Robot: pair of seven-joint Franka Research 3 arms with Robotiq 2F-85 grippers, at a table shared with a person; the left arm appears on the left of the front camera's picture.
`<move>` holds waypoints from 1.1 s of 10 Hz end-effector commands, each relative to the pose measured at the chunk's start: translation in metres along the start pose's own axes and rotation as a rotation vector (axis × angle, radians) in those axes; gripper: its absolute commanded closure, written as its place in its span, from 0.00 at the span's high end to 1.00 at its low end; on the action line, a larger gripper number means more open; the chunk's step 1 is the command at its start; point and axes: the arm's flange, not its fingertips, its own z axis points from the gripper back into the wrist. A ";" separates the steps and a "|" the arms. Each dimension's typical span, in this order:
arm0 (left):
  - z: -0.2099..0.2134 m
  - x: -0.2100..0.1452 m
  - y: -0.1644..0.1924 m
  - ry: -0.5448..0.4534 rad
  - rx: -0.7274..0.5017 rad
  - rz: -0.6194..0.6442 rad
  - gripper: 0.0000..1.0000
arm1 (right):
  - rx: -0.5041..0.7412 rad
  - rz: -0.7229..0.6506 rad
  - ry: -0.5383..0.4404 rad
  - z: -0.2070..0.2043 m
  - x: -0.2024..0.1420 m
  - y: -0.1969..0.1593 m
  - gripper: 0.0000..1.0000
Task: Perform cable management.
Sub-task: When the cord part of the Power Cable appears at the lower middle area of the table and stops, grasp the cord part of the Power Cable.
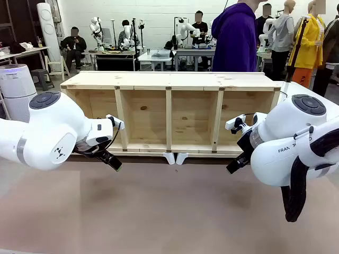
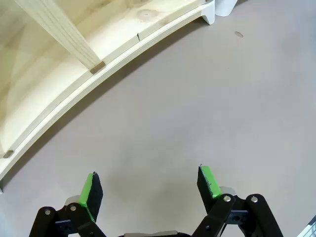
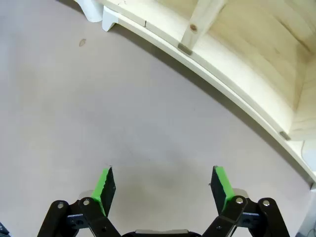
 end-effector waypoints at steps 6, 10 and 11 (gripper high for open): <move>0.000 0.000 0.000 0.000 0.000 0.000 1.00 | 0.000 0.000 0.000 0.000 0.000 0.000 1.00; 0.032 -0.015 0.008 -0.040 0.096 -0.021 1.00 | -0.027 -0.002 -0.062 0.027 -0.014 0.002 1.00; 0.051 -0.026 0.010 -0.049 0.117 -0.014 1.00 | -0.043 -0.006 -0.082 0.042 -0.025 0.006 1.00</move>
